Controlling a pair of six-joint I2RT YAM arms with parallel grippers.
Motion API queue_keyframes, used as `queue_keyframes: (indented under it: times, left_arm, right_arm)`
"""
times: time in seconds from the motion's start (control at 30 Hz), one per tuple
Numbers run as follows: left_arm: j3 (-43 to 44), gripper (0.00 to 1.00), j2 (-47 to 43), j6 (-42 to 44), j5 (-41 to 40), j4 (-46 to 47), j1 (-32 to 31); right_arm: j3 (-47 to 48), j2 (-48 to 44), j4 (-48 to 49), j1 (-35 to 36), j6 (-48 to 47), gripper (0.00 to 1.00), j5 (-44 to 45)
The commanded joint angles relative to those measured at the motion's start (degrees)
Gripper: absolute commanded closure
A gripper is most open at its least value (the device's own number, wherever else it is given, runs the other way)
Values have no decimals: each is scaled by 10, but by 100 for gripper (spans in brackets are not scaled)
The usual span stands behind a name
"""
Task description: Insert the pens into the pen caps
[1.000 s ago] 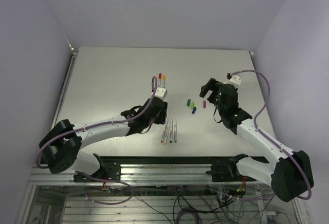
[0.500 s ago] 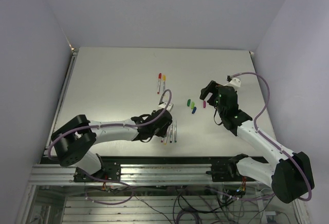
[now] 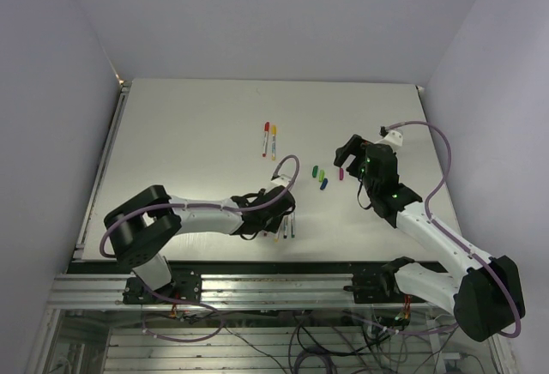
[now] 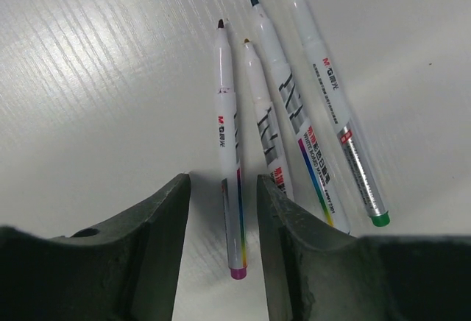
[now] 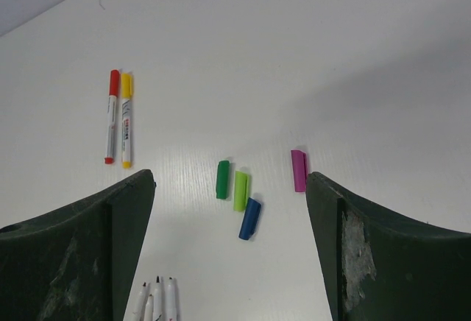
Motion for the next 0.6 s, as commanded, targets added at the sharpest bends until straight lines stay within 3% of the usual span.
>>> queue_keyframes:
  times: [0.0, 0.23, 0.33, 0.57]
  left_arm:
    - [24, 52, 13, -7, -23, -28, -7]
    - [62, 70, 60, -27, -62, -147, -7]
    - [62, 90, 69, -36, -62, -166, -7]
    - [61, 93, 81, -56, -47, -161, -7]
  right_arm:
    - [-4, -4, 0, -2, 3, 17, 7]
    - [0, -1, -9, -2, 6, 17, 21]
    - [11, 15, -32, -3, 8, 17, 40]
    - [69, 100, -111, -9, 11, 24, 65]
